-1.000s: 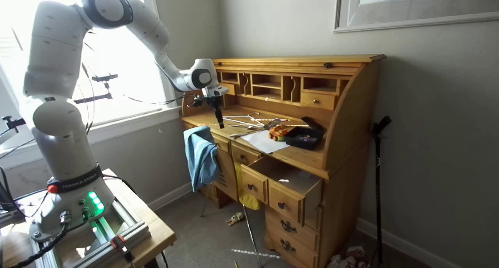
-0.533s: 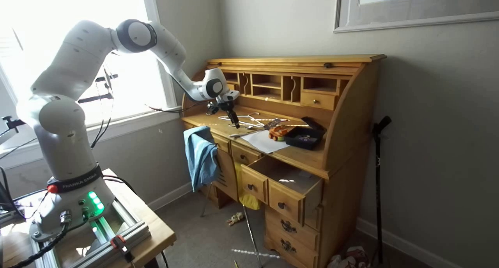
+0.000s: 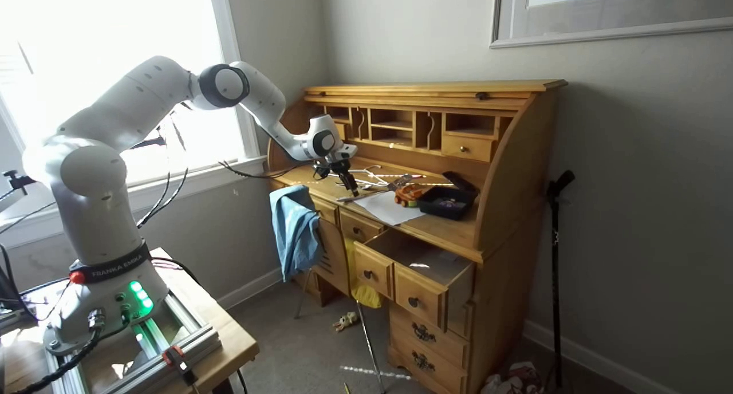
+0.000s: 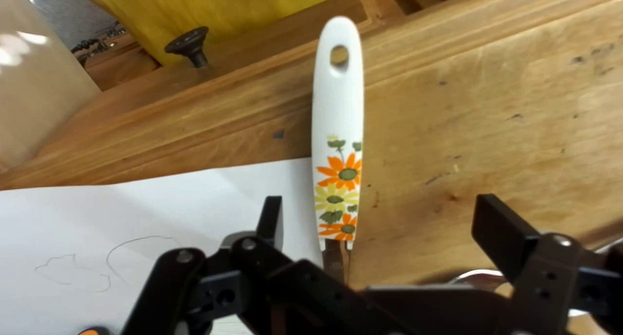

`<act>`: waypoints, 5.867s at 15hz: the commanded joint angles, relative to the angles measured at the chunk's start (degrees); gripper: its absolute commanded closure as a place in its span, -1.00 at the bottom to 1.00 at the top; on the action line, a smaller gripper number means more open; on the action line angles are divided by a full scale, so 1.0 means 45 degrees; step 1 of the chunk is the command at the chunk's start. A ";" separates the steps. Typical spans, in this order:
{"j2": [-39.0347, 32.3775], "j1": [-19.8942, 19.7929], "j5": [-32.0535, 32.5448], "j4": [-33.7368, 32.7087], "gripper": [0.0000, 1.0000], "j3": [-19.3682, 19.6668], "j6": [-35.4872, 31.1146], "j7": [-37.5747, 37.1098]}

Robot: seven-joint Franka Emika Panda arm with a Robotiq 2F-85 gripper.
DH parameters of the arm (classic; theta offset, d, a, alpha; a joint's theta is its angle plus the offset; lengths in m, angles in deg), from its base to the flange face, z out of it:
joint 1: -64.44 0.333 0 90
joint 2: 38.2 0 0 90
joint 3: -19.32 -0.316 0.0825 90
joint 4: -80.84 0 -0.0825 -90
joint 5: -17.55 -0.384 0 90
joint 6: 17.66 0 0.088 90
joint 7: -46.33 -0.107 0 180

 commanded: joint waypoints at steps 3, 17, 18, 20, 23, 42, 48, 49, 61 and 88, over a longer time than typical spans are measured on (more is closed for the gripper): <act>-0.1093 0.0163 -0.0878 -0.1709 -1.00 0.0459 0.0771 -0.0063; -0.0875 0.0170 -0.1279 -0.1402 0.81 0.0762 0.0727 -0.0362; -0.0863 0.0188 -0.1262 -0.1380 0.97 0.0791 0.0731 -0.0392; -0.0676 0.0398 -0.1115 -0.1227 0.89 0.1102 0.0877 -0.0693; 0.0242 0.0784 -0.0994 -0.0429 0.89 0.1684 0.0756 -0.1591; 0.4400 0.2324 0.1569 0.3663 0.89 0.4096 0.3303 -1.3105; 0.3807 0.1448 0.1705 0.3002 0.89 0.3388 0.3509 -1.3179; 0.3546 0.1267 0.1721 0.2901 0.89 0.3442 0.3715 -1.3427; 0.2493 -0.2457 -0.0909 0.2203 0.89 0.2010 0.5012 -1.4004; 0.2070 -0.5471 -0.6275 0.2518 0.89 -0.0117 0.3316 -0.5255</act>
